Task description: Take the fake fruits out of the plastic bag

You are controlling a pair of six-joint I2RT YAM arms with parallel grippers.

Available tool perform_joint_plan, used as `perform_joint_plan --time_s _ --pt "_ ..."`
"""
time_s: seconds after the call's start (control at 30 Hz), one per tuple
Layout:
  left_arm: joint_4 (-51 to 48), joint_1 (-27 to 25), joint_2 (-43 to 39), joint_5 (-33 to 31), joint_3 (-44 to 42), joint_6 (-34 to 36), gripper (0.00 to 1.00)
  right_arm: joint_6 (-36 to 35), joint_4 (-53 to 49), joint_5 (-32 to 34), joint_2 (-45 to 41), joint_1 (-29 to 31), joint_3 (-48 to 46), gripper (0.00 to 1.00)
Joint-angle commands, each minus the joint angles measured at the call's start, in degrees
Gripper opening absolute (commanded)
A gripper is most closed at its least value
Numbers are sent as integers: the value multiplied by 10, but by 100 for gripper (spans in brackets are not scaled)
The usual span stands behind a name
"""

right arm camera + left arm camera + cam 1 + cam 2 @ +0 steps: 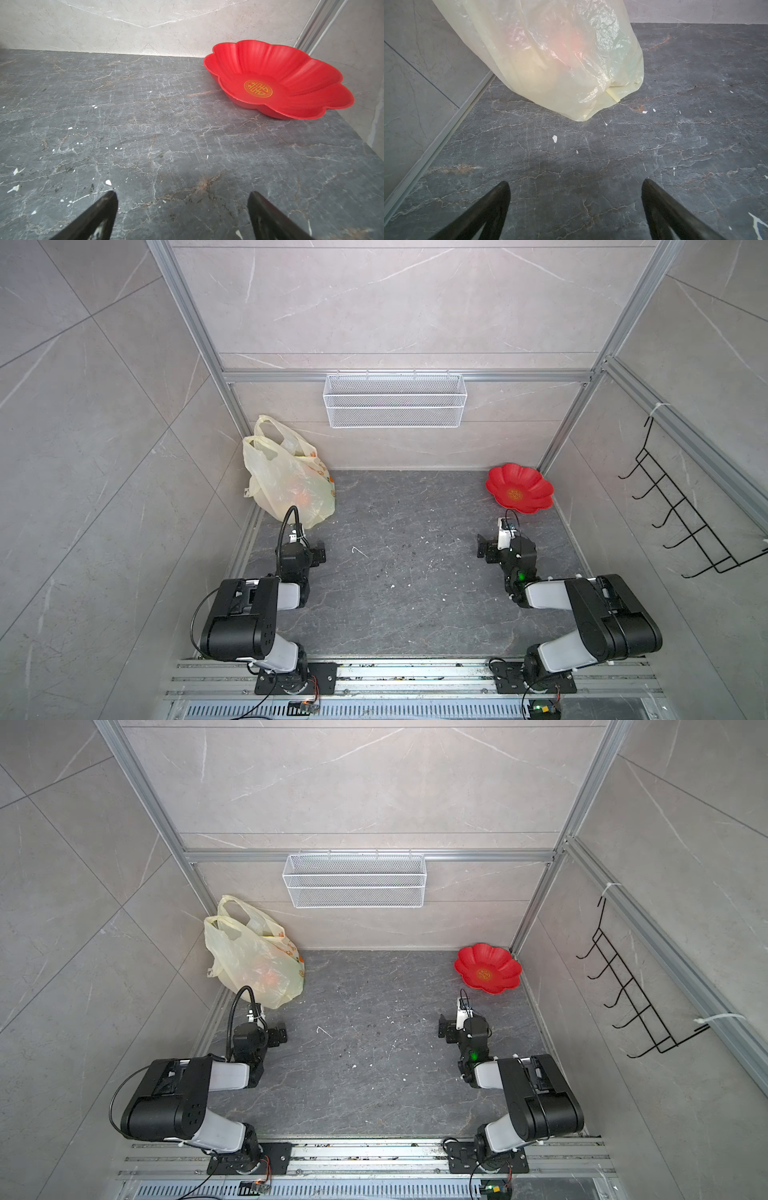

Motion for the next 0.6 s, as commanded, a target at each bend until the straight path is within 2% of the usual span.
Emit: perform_joint_plan --time_s 0.0,0.23,0.37,0.43,0.57 --pt "14 4 -6 6 13 0 100 -8 -6 -6 1 -2 11 99" --pt "92 -9 -23 35 -38 33 100 -25 24 -22 -10 3 -9 100" --pt "106 -40 -65 12 -63 57 100 -43 58 -25 -47 17 -43 100" --pt "64 -63 -105 -12 -60 69 100 -54 46 -15 -88 35 -58 100" --pt "-65 -100 -204 -22 -46 67 100 -57 -69 3 -183 64 -48 100"
